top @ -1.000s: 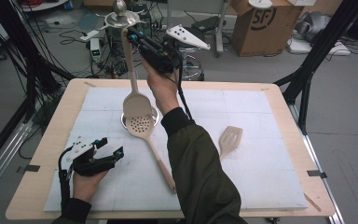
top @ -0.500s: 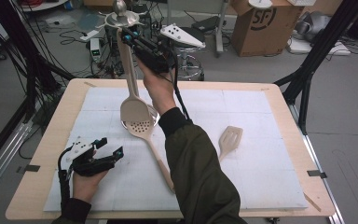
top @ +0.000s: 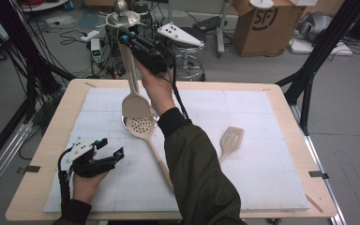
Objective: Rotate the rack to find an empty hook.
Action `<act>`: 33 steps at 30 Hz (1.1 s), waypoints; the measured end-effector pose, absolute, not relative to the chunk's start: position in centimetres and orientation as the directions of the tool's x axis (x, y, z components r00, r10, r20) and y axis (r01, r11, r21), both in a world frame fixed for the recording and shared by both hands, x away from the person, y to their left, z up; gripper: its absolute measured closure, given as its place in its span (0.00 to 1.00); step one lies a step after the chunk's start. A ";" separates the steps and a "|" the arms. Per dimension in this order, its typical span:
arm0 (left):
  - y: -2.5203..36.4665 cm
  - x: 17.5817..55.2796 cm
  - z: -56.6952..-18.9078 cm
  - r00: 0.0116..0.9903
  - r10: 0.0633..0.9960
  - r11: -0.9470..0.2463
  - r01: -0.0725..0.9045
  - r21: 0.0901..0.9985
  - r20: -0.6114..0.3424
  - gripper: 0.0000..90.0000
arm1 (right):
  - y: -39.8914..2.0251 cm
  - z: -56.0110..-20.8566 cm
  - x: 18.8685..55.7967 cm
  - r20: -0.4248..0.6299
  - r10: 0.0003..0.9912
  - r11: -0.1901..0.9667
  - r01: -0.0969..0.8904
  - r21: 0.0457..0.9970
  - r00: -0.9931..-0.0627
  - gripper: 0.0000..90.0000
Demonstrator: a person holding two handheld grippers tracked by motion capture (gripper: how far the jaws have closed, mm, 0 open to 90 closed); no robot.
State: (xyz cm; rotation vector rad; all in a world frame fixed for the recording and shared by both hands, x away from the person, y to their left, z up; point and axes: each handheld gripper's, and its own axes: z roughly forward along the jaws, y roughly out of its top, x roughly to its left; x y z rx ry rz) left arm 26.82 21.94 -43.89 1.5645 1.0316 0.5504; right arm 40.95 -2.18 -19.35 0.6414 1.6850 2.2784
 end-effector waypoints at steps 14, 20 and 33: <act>22.2 26.4 -43.7 0.498 0.849 0.011 0.316 0.949 -0.176 0.25 | -3.9 -20.0 40.2 0.214 0.443 -0.317 0.071 0.946 -0.871 0.99; 23.0 26.1 -43.6 0.480 0.856 0.036 0.313 0.949 -0.191 0.25 | -5.8 -20.7 39.5 0.217 0.459 -0.306 0.077 0.949 -0.862 0.99; 22.8 26.1 -43.7 0.481 0.858 0.023 0.314 0.949 -0.180 0.25 | -7.7 -21.2 38.5 0.196 0.491 -0.295 0.049 0.954 -0.849 0.72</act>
